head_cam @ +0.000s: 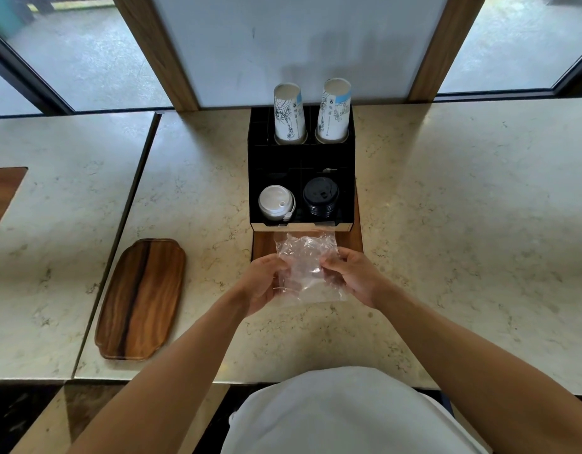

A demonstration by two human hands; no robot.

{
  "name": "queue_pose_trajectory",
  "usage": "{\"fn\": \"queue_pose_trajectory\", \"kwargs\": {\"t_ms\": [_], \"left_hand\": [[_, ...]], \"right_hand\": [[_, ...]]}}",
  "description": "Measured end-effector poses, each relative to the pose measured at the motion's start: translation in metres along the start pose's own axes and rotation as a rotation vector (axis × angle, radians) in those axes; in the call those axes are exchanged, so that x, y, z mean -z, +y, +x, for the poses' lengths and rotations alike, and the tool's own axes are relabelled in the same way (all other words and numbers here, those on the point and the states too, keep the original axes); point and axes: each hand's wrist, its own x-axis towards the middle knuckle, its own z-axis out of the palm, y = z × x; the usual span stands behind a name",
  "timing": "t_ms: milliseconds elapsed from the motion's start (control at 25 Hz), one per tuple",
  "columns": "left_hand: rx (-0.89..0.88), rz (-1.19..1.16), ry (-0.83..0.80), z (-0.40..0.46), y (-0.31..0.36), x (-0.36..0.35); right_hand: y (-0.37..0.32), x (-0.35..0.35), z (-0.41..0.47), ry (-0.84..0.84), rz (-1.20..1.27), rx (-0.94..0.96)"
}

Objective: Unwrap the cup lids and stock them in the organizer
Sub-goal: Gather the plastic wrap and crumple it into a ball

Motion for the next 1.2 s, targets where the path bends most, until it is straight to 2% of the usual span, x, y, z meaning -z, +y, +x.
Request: {"fn": "queue_pose_trajectory", "kwargs": {"t_ms": [240,560,840,920,1080,1200], "left_hand": [[-0.023,-0.092,0.044,0.0,0.0,0.004],[0.031,-0.4,-0.044,0.0,0.001,0.0],[0.13,-0.637,-0.127,-0.005,-0.004,0.01],[0.154,-0.581,-0.156,-0.005,-0.003,0.009],[0.175,-0.171,-0.117,-0.006,0.006,0.004],[0.213,0.052,-0.242,-0.009,0.01,0.001]], "right_hand": [[-0.004,0.004,-0.006,-0.056,0.102,-0.067],[-0.008,0.009,-0.007,-0.19,0.565,-0.106],[-0.017,0.007,-0.008,-0.094,0.673,-0.163],[-0.021,0.008,-0.008,-0.065,0.603,-0.175],[-0.03,0.01,-0.015,-0.187,0.204,-0.156],[-0.034,0.011,-0.016,-0.258,0.034,-0.15]]}}
